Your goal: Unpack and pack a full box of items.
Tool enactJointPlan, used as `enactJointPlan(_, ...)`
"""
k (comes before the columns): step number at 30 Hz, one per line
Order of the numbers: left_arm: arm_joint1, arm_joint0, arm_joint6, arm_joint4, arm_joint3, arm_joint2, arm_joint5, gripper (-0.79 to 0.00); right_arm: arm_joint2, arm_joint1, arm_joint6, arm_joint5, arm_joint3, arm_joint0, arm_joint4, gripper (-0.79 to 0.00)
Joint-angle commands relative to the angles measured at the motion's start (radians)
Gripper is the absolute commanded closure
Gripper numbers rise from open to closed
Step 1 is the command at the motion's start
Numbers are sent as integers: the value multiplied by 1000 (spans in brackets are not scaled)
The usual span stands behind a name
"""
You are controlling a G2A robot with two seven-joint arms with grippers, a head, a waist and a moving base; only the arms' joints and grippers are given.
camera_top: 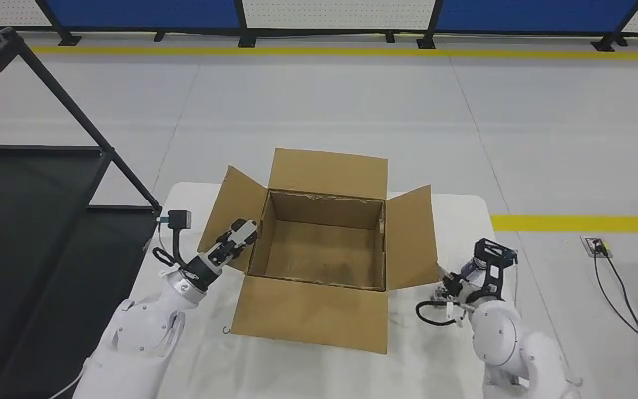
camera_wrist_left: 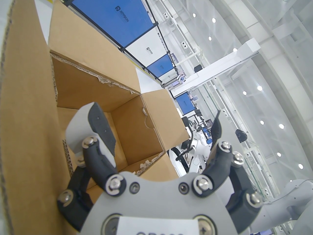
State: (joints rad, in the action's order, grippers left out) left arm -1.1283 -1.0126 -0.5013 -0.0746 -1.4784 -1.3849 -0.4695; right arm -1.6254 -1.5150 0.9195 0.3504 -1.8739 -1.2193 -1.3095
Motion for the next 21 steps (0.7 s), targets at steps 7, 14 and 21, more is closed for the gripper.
enactJointPlan(7, 0, -1, 5, -2, 3, -5, -7, -785, -72, -8, -212, -60, -100, -68, 359, -785)
enactJointPlan(14, 0, -4, 5, -6, 2, -7, -6, -785, -124, -10, -345, -145, -72, -78, 637, 0)
enactJointPlan(21, 0, -2, 6, -10, 9, -9, -6, -785, -129, -7, -358, -149, -54, -74, 653, 0)
